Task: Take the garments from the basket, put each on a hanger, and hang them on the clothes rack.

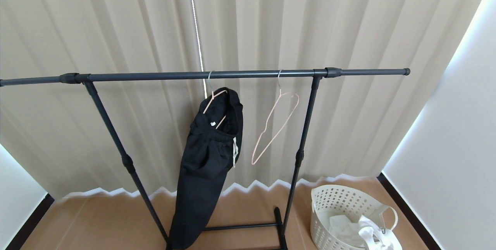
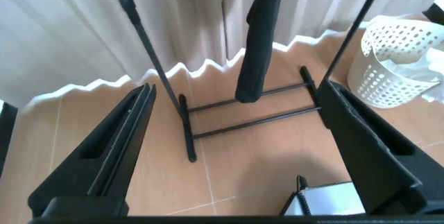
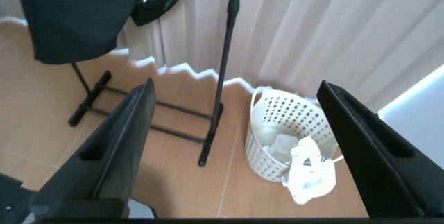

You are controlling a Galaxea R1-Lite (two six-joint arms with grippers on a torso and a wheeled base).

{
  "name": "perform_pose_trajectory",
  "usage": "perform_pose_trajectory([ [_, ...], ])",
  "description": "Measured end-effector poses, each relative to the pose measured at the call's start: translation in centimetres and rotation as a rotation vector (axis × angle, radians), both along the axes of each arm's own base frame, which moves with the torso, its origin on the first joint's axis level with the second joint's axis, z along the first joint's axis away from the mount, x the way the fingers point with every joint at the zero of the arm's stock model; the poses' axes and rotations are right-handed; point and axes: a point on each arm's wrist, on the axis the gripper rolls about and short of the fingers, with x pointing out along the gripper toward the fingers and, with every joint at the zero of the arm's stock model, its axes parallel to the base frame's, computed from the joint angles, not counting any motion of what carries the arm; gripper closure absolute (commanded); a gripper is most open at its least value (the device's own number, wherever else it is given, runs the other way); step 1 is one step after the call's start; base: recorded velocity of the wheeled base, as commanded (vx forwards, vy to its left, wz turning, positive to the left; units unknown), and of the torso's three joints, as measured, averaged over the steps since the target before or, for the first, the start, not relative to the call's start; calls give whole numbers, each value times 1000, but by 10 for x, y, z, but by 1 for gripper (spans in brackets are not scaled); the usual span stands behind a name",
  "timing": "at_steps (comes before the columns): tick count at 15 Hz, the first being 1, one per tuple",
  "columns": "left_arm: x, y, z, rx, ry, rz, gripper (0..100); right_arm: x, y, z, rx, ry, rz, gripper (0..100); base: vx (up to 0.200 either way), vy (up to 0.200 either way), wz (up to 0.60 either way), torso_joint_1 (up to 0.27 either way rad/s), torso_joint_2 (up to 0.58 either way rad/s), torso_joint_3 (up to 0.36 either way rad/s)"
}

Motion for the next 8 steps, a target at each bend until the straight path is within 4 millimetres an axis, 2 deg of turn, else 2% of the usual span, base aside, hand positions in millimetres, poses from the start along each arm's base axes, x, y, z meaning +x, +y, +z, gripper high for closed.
perform_pose_trajectory([
  [5,-6,1,0,59,-68,164,0,-6,-2,-1,5,-83,-135,0,0,0,0,0,0,0],
  [8,-14,1,1,97,-161,200,0,-9,-1,-2,9,-121,-186,0,0,0,0,0,0,0],
])
